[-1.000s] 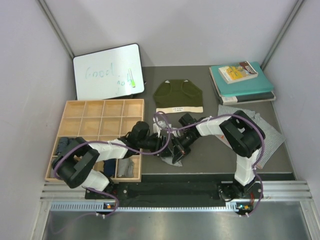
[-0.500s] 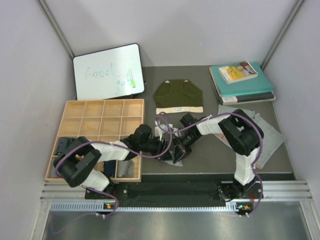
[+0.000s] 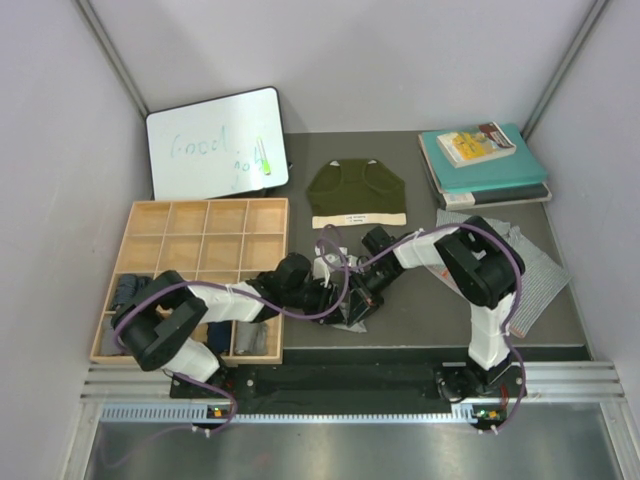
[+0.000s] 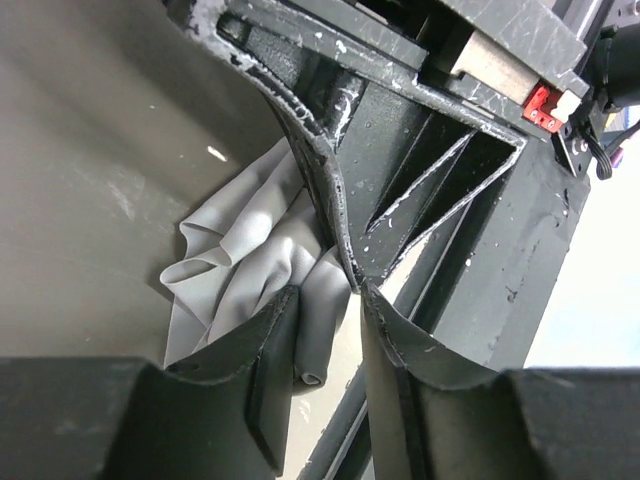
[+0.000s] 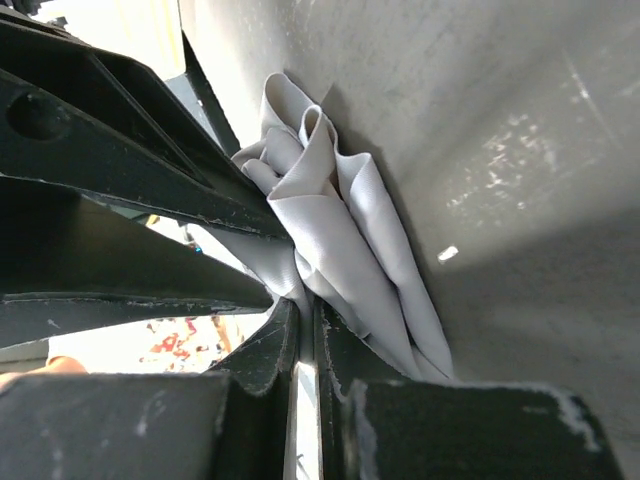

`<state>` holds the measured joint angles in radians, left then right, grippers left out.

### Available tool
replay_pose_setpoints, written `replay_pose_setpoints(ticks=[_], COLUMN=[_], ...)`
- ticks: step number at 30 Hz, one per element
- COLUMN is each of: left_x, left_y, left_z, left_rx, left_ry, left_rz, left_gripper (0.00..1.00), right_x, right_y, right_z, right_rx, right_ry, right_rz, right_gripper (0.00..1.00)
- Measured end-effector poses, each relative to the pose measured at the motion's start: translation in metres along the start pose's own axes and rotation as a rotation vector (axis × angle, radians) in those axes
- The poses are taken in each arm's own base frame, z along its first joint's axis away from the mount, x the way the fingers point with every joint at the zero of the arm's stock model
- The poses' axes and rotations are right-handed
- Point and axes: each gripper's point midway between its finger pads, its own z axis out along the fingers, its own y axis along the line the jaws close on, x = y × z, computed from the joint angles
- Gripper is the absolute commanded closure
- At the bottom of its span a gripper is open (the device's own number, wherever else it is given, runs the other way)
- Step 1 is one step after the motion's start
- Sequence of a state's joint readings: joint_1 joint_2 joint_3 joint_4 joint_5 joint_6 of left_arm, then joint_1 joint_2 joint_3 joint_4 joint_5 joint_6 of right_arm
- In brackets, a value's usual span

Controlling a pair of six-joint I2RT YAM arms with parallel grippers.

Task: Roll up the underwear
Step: Roll the underwear to the center of the board.

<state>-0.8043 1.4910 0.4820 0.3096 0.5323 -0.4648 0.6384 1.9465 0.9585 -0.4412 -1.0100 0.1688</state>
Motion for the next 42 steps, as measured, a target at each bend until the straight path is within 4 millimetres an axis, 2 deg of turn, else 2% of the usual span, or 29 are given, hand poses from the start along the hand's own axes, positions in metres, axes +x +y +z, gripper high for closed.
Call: replay_pose_setpoints(ticks=[3,4,6,7,8,10,11,14,17,23,32,36,42], left_x=[0.0,0.001,0.001,0.002,0.002,0.0,-0.001,-0.005,-0.006,-0.008,-0.007,-0.007,-0.008], left_y=[0.001,0.003,0.005,0.006,0.007,0.007,0.008,0.009,0.011,0.013,0.016,0.017,0.02], left_z=[0.001,0.001,0.001,0.001,0.002,0.004,0.006,0.008,0.008,0.007,0.005,0.004,0.001], left_rx=[-0.011,-0.018,-0.033,-0.038,-0.042,-0.053,-0.057,-0.06,-0.042,-0.026,0.047,0.061,0.08], left_ry=[0.002,0.002,0.002,0.006,0.012,0.025,0.034,0.054,0.085,0.129,0.175,0.183,0.192], left_rz=[0.0,0.002,0.004,0.003,0.002,-0.007,-0.013,-0.046,-0.104,-0.202,-0.357,-0.39,-0.444], left_gripper=[0.77,0.89,1.0,1.0,1.0,1.0,1.0,1.0,1.0,1.0,1.0,1.0,1.0], right_x=[0.0,0.0,0.0,0.0,0.0,-0.001,-0.002,-0.006,-0.013,-0.027,-0.052,-0.062,-0.064], right_y=[-0.001,-0.001,-0.001,-0.001,-0.001,-0.002,-0.002,-0.002,-0.004,-0.008,-0.022,-0.02,-0.005], right_z=[0.0,0.0,-0.001,-0.001,-0.001,-0.003,-0.004,-0.015,-0.031,-0.057,-0.063,-0.06,-0.036], right_rx=[-0.015,-0.018,-0.022,-0.023,-0.022,-0.021,-0.022,-0.024,-0.005,0.046,0.142,0.165,0.169], right_ry=[0.003,0.003,0.002,0.001,0.0,-0.005,-0.009,-0.044,-0.109,-0.221,-0.322,-0.349,-0.322], right_rz=[0.013,0.019,0.025,0.027,0.031,0.043,0.051,0.076,0.076,0.044,-0.064,-0.13,-0.239], right_gripper=[1.0,1.0,1.0,0.99,0.91,0.81,0.72,0.57,0.5,0.43,0.37,0.37,0.37])
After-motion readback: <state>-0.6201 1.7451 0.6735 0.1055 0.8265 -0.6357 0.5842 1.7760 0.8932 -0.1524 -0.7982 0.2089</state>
